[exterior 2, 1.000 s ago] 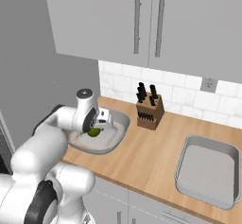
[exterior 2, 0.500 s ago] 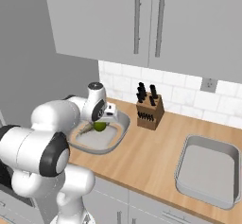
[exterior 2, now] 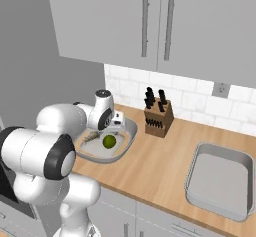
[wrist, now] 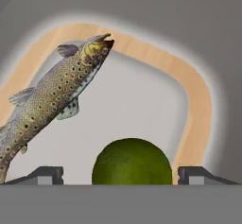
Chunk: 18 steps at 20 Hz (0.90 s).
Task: Place one lime and one fish in each tupperware on the nearby counter, to pack two identical lunches.
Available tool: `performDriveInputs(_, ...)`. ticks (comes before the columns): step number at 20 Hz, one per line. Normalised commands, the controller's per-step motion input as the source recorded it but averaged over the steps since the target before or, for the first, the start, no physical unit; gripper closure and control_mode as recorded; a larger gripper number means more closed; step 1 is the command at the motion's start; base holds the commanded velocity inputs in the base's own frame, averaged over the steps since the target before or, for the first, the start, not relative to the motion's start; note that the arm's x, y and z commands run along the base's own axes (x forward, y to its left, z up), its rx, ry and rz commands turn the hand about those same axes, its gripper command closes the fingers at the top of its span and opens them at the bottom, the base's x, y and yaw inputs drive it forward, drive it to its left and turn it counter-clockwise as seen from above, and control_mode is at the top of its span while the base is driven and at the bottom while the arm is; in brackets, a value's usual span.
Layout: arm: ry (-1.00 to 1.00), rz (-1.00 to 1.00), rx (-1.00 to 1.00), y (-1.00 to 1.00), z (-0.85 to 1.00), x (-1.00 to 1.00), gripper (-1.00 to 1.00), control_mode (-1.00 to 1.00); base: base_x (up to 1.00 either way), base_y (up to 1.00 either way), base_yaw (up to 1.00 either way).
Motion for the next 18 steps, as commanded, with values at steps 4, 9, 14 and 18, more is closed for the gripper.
performDriveInputs(4, 0.00, 0.00, 0.00, 0.04, 0.00, 0.00, -1.00, -1.00, 0.00, 0.00, 0.00)
performDriveInputs(9, -0.01, 0.00, -0.05, 0.13, 0.10, -0.17, -1.00, -1.00, 0.00, 0.00, 0.00)
performDriveInputs(14, -0.09, 0.00, -0.15, 0.21, 0.23, -0.66, -1.00, -1.00, 0.00, 0.00, 0.00)
performDriveInputs(18, -0.26, -0.06, -0.03, 0.09, 0.56, -0.79, -1.00, -1.00, 0.00, 0.00, 0.00)
